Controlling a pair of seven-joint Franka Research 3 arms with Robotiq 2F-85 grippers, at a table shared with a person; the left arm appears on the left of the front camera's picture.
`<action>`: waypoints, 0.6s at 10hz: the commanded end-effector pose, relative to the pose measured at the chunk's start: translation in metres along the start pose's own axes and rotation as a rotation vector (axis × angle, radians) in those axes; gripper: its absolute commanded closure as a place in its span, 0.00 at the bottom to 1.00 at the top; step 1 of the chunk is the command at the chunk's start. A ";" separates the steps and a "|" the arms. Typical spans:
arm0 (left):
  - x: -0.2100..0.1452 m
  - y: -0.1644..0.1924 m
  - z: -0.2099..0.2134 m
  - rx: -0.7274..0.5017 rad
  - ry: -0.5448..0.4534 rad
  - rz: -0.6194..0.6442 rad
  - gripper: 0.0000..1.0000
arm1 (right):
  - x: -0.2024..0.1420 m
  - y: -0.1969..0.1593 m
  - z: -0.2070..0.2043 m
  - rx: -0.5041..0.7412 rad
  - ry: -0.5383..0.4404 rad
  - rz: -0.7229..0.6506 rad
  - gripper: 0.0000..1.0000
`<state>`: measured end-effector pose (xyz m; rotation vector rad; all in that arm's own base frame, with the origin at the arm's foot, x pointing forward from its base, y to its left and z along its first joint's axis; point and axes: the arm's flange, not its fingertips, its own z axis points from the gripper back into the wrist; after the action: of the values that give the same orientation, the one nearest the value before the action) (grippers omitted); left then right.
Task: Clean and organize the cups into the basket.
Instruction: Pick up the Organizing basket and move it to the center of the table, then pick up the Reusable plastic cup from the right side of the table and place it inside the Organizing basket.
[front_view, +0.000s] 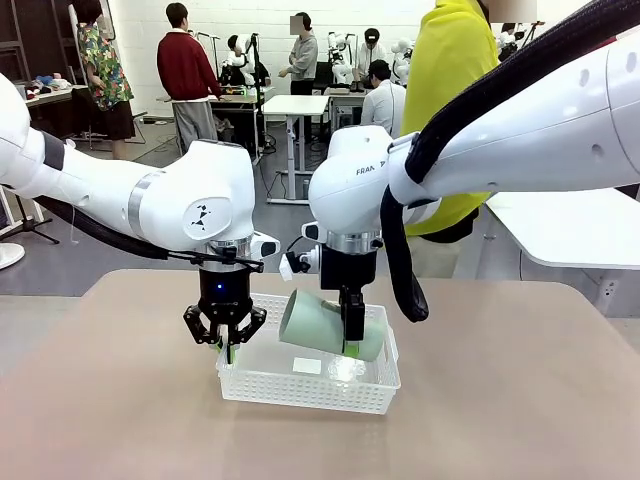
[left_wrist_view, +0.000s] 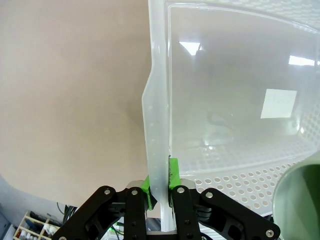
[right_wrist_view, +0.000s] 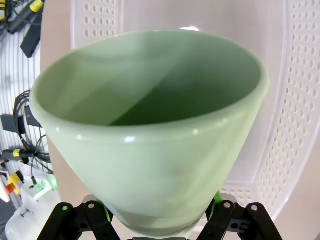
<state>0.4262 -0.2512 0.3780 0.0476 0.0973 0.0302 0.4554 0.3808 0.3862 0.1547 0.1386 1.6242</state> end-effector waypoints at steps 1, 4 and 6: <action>0.000 0.000 0.001 0.003 -0.005 -0.002 1.00 | -0.009 0.005 -0.010 0.007 -0.037 0.006 0.19; 0.000 0.000 0.001 0.003 -0.005 -0.002 1.00 | -0.014 0.008 -0.022 0.042 -0.036 0.007 0.19; 0.000 0.000 0.001 0.003 -0.005 -0.002 1.00 | -0.010 0.007 -0.032 0.080 -0.015 0.023 0.19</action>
<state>0.4262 -0.2512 0.3780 0.0476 0.0973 0.0302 0.4472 0.3714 0.3592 0.1908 0.1836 1.6195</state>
